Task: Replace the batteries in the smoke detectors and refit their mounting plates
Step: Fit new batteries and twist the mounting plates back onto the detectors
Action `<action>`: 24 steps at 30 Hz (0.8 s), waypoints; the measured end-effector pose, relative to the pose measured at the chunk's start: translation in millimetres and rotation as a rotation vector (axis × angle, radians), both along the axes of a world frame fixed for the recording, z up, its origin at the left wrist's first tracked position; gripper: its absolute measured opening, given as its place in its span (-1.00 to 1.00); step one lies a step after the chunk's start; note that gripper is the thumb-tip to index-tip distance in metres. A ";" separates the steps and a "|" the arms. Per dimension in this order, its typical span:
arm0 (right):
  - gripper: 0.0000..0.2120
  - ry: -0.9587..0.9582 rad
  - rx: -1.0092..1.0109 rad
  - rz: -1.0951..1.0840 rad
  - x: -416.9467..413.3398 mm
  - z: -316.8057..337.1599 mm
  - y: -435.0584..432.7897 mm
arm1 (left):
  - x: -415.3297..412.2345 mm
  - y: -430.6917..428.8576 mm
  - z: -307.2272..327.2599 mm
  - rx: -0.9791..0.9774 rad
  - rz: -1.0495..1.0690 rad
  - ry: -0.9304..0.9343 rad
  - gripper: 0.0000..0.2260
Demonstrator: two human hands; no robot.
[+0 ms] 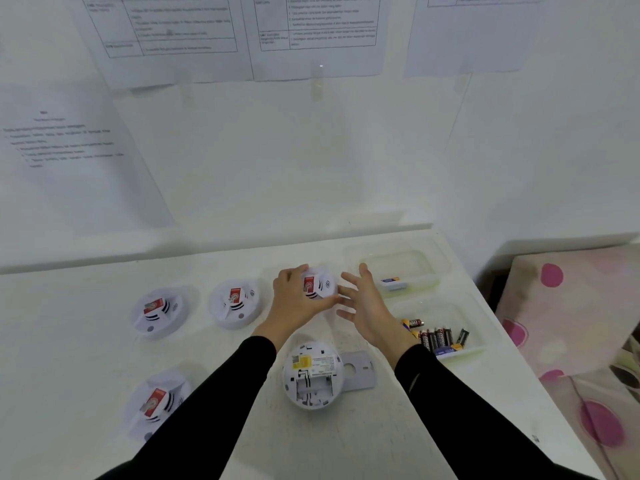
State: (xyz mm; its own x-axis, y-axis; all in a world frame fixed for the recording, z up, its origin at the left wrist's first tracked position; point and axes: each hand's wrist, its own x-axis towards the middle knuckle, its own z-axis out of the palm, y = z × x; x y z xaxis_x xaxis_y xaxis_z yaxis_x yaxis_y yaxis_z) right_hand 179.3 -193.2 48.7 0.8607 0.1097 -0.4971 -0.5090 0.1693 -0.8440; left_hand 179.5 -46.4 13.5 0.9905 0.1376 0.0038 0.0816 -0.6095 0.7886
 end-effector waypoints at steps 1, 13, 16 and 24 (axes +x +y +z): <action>-0.43 -0.008 -0.012 -0.001 0.5 -1.8 1.6 | 1.5 -0.9 -3.0 -0.005 -0.003 0.030 -0.10; -0.09 -0.004 -0.288 0.122 13.3 -15.8 10.5 | 25.9 29.9 -59.3 0.001 -0.054 0.097 -0.09; 0.10 -0.017 -0.336 0.132 30.0 -49.7 5.9 | 11.4 20.6 -35.5 0.009 -0.090 0.068 -0.12; -0.37 -0.082 -0.354 0.133 -4.0 -9.9 2.8 | -33.1 25.1 -4.3 -0.216 0.019 0.012 -0.23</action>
